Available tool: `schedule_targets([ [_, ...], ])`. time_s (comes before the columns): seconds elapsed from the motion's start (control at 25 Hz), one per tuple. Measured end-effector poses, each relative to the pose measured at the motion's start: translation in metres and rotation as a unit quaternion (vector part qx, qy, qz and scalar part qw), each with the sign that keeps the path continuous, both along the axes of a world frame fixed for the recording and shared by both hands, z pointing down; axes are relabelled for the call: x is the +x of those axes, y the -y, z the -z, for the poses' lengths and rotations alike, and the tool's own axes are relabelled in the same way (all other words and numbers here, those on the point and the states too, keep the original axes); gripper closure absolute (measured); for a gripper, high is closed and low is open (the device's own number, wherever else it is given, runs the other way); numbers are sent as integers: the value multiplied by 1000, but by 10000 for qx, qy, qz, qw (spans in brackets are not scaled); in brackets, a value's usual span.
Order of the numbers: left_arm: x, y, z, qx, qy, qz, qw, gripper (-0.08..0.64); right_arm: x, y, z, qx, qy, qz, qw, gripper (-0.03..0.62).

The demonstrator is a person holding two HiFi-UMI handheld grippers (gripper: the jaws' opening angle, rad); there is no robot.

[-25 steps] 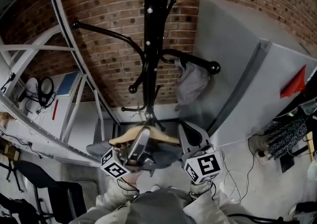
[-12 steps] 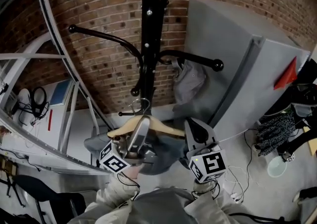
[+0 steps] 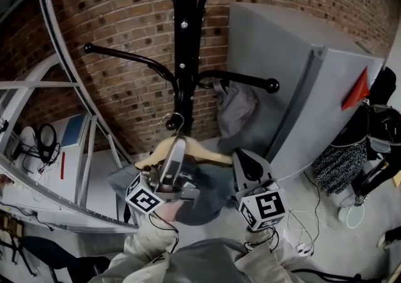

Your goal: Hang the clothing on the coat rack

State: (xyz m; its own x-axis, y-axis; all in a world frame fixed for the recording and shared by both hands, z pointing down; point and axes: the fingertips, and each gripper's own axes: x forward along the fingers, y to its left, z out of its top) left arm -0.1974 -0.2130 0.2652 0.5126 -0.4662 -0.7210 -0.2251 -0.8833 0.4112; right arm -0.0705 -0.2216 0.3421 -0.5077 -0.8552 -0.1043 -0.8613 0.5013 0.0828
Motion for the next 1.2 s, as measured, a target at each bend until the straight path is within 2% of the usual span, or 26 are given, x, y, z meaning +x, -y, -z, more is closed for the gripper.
schedule_targets([
  [0.68,-3,51,-25,-305,-150,-107,9994,463,6,22,-15,-267,21,-128,9996,566],
  [1.2,-7,70,-45,-470,-203,-37,9987,462,0,32,-26,-356,14,90,9993,566],
])
